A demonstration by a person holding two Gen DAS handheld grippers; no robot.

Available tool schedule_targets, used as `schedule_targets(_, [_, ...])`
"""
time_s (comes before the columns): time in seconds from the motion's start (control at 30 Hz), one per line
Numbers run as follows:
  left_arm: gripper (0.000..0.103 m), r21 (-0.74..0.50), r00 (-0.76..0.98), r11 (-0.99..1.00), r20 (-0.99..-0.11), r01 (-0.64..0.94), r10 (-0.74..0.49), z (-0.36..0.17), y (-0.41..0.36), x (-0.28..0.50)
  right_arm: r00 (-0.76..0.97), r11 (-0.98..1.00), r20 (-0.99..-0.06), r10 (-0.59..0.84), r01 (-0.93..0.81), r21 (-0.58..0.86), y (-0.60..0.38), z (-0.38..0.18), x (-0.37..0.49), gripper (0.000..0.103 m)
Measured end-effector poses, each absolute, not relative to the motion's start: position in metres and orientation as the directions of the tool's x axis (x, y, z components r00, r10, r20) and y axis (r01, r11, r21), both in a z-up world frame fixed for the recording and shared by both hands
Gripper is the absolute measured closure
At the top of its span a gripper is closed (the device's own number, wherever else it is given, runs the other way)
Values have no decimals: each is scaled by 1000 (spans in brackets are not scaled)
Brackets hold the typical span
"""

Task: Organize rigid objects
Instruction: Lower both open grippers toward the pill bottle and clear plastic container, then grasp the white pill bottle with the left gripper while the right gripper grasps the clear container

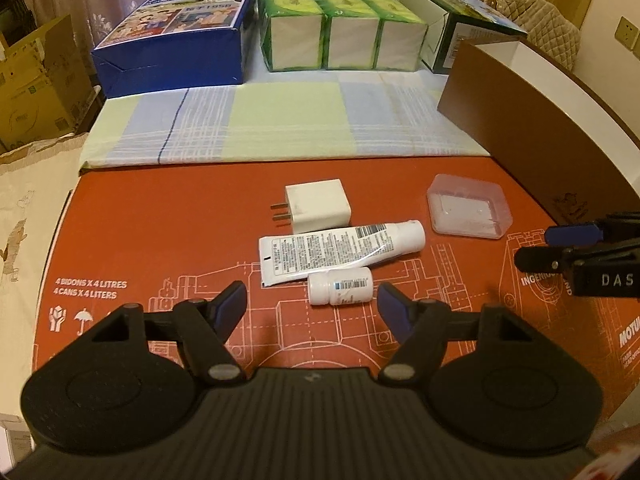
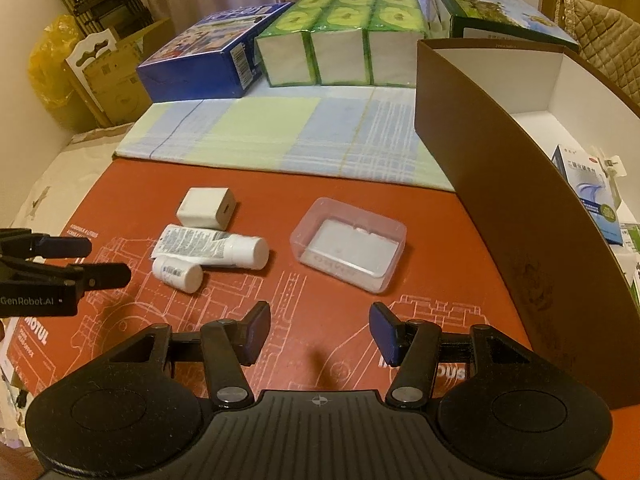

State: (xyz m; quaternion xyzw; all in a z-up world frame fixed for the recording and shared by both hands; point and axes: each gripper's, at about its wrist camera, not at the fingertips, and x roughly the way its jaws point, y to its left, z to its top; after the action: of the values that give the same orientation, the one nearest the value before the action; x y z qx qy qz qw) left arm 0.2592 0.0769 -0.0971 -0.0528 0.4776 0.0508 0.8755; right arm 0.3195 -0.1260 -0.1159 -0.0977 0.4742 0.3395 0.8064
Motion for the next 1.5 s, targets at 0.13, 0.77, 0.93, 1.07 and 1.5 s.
schedule_targets(0.13, [34,-43,529,992,-848,-119,27,-109,72,267,314,750,-837,448,-642,160,-125,-120,329,50])
schedule_targets(0.77, [38,-30,518,991,-854,-128,41,-150,59,295,284,762,-860,424,-626,169,-140,-131,355,50])
schedule_targets(0.93, [51,-12,517,991,-854,-132,58,-155,58,298,285,752,-853,438,-636,173,-138,-130,363,50])
schedule_targets(1.07, [61,-5,527,993,-848,-121,60,-153,60,295,294,740,-843,451,-652,168,-132,-128,370,50])
schedule_targets(1.5, [61,25,519,970,-842,-241,151,-140,89,278,307,706,-816,490,-689,165,-104,-139,409,50])
